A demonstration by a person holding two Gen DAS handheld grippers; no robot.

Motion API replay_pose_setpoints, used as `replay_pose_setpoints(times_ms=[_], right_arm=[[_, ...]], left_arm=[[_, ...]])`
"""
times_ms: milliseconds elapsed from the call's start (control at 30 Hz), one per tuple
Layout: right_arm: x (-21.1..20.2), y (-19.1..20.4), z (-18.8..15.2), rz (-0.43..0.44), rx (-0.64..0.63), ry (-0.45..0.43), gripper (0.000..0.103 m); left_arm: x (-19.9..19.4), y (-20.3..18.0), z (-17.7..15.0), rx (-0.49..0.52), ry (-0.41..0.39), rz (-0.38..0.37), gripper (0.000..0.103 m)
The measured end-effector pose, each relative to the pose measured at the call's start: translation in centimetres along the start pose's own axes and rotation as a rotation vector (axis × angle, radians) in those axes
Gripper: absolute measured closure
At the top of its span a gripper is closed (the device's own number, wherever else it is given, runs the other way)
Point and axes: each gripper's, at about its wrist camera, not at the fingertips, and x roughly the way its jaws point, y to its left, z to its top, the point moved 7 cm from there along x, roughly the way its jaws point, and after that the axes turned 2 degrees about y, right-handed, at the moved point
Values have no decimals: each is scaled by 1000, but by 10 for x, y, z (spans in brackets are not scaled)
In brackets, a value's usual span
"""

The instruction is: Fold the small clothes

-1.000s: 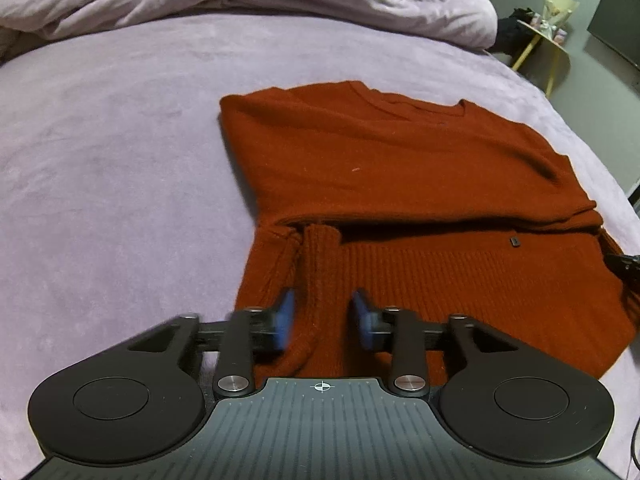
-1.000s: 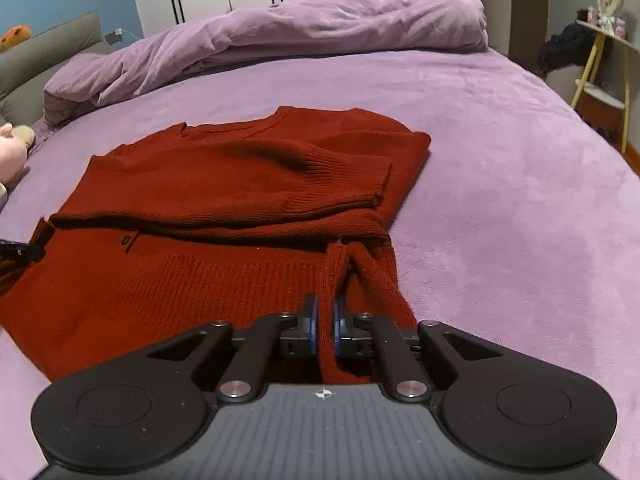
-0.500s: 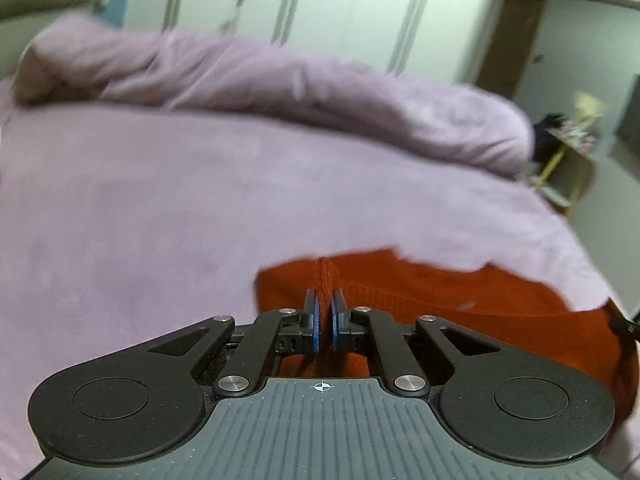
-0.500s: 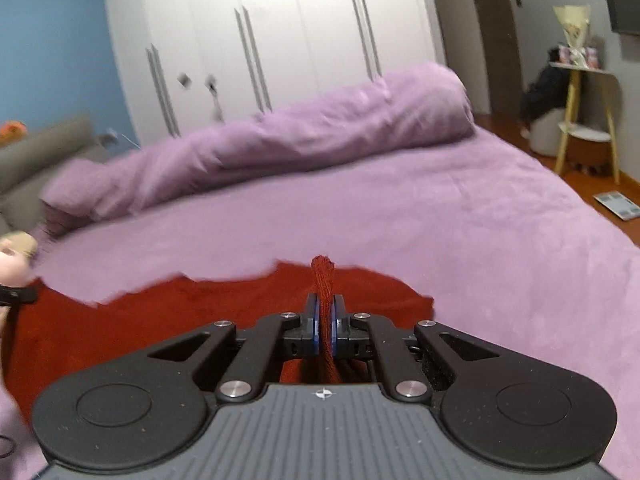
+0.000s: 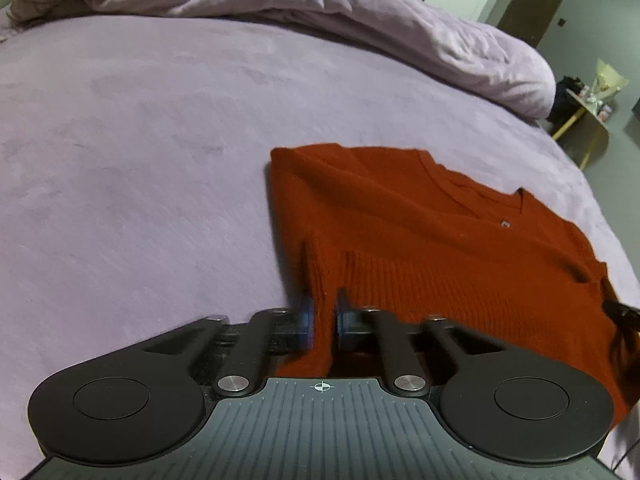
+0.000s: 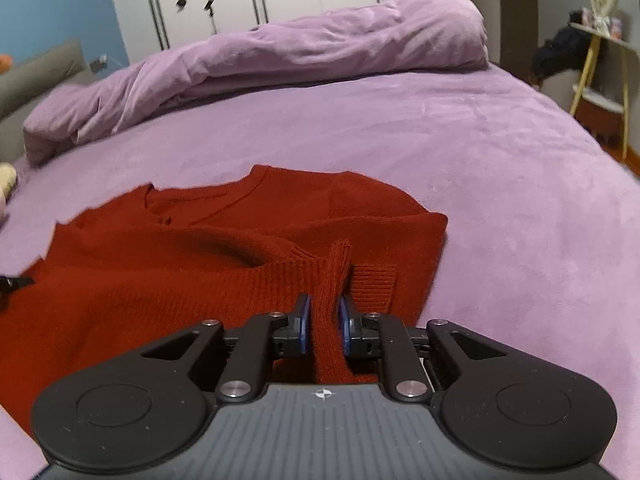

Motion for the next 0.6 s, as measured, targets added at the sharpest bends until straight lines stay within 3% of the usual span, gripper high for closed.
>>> replay_pose_setpoints(times_ms=[100, 200, 367, 467, 600], right_arm=[[-10, 11, 4, -3, -59, -36, 99], [-33, 16, 24, -50, -124, -143, 99], [-35, 9, 77, -170, -67, -273, 99], [-12, 10, 98, -233, -60, -282, 99], [29, 9, 105, -277, -60, -245, 99]], left_arm=[[-20, -13, 9, 51, -69, 6, 94], [-49, -24, 39, 69, -193, 20, 94], [-53, -42, 96, 114, -347, 138, 94], [-29, -52, 113, 136, -356, 212, 94], [11, -52, 112, 143, -319, 292, 94]])
